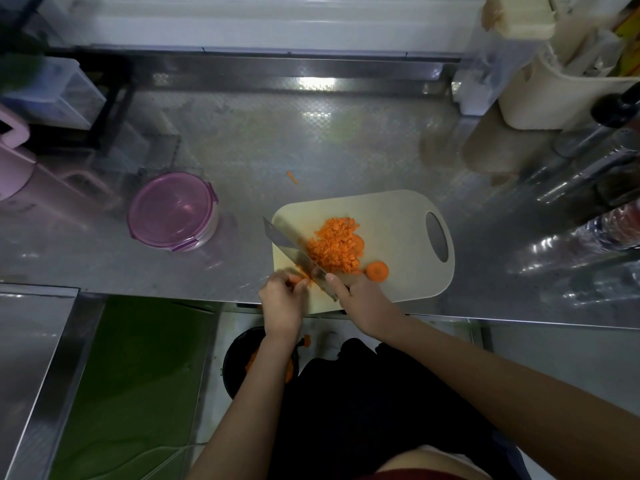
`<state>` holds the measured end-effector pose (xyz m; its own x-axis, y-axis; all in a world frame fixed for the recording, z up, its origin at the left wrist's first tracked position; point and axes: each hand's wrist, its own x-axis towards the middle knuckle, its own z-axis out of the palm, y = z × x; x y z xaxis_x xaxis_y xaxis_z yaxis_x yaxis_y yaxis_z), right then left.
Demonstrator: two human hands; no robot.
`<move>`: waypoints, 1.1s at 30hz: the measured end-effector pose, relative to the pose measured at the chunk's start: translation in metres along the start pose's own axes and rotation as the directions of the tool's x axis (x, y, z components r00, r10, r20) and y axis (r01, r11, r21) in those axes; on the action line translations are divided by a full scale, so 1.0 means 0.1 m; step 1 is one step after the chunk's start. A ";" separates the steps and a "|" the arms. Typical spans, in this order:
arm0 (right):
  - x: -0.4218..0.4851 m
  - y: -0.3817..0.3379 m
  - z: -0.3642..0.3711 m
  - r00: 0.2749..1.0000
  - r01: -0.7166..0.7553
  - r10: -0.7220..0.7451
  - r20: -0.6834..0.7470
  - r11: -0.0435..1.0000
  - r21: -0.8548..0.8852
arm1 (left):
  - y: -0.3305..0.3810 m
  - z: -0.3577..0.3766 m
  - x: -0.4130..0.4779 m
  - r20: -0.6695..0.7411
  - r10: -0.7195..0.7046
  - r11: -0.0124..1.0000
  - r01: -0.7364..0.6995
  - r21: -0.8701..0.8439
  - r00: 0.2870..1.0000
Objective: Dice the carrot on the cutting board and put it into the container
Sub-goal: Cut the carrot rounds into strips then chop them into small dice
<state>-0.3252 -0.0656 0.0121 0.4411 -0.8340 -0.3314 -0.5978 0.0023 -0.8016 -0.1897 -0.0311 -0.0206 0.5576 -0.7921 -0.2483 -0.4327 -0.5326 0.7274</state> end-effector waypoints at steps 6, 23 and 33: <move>-0.05 0.03 -0.01 0.996 -0.075 0.077 0.051 0.996 -0.048 | 0.01 0.00 0.00 0.004 -0.008 1.000 0.008 -0.006 1.000; 0.12 -0.08 0.09 0.975 -0.149 0.167 0.148 0.981 -0.123 | 0.05 -0.04 0.01 0.026 -0.012 1.000 0.012 0.011 1.000; 0.12 0.01 -0.25 0.969 -0.217 0.221 -0.106 0.975 0.044 | 0.15 -0.01 0.02 0.085 0.187 0.981 -0.191 0.032 0.979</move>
<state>-0.3373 -0.0899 0.0196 0.2244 -0.8667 -0.4454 -0.6496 0.2077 -0.7313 -0.1943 -0.0402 -0.0089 0.4043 -0.9003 -0.1611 -0.5534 -0.3811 0.7406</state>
